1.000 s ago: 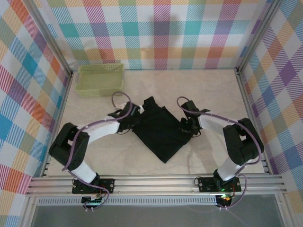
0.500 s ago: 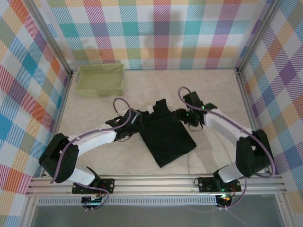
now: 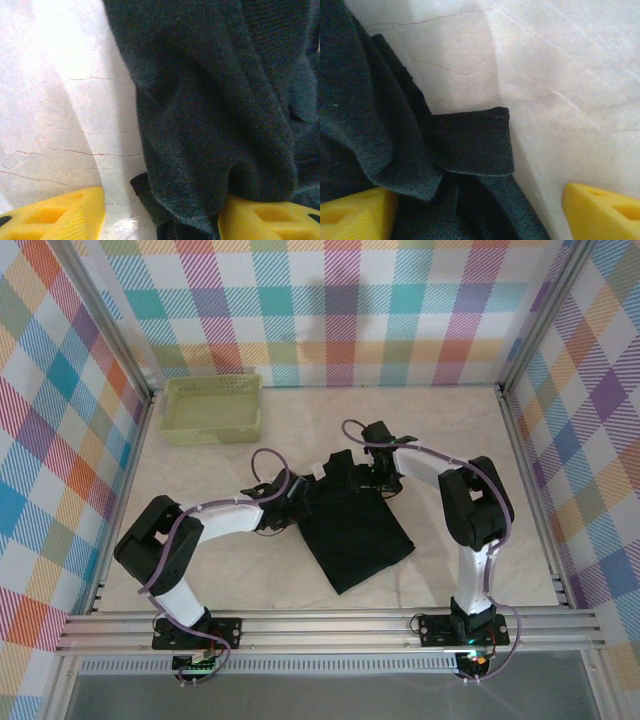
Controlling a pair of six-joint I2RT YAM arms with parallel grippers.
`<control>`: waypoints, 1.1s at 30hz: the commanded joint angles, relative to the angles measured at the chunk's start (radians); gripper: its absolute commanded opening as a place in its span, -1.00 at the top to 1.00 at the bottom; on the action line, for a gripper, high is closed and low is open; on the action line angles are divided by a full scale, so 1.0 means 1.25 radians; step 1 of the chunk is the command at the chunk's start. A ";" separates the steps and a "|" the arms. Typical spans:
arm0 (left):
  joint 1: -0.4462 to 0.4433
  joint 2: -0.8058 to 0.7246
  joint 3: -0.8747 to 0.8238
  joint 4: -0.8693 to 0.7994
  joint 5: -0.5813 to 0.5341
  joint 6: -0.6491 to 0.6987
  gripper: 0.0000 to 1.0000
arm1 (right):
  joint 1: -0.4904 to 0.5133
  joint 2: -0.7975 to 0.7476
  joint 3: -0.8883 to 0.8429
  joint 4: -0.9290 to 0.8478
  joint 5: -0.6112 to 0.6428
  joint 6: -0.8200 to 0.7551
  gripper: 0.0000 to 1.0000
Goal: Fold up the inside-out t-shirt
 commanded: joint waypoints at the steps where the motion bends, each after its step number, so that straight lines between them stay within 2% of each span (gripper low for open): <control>1: 0.009 0.076 0.015 0.129 0.090 -0.008 -0.07 | -0.001 0.034 0.029 -0.027 -0.071 -0.007 -0.45; 4: 0.013 0.107 0.032 0.149 0.121 -0.002 0.10 | 0.000 0.049 0.035 -0.023 -0.098 0.007 -0.05; 9: 0.014 0.136 0.060 0.171 0.150 0.011 0.34 | 0.002 0.055 0.032 -0.028 -0.113 0.016 0.28; 13: 0.014 0.121 0.057 0.184 0.153 0.020 0.53 | 0.002 0.007 -0.016 0.011 -0.120 0.016 0.52; 17: 0.014 0.098 0.045 0.200 0.160 0.023 0.73 | 0.001 -0.045 -0.063 0.045 -0.145 0.020 0.96; 22: 0.022 0.040 0.020 0.196 0.150 0.031 0.92 | -0.035 -0.138 -0.139 0.100 -0.157 0.049 1.00; 27: 0.058 -0.027 0.013 0.157 0.145 0.056 1.00 | -0.126 -0.226 -0.190 0.170 -0.255 0.082 1.00; 31: 0.091 -0.048 0.064 0.122 0.162 0.075 1.00 | -0.171 -0.236 -0.150 0.186 -0.349 0.101 1.00; 33: 0.106 -0.046 0.118 0.103 0.172 0.085 1.00 | -0.185 -0.228 -0.106 0.181 -0.363 0.112 1.00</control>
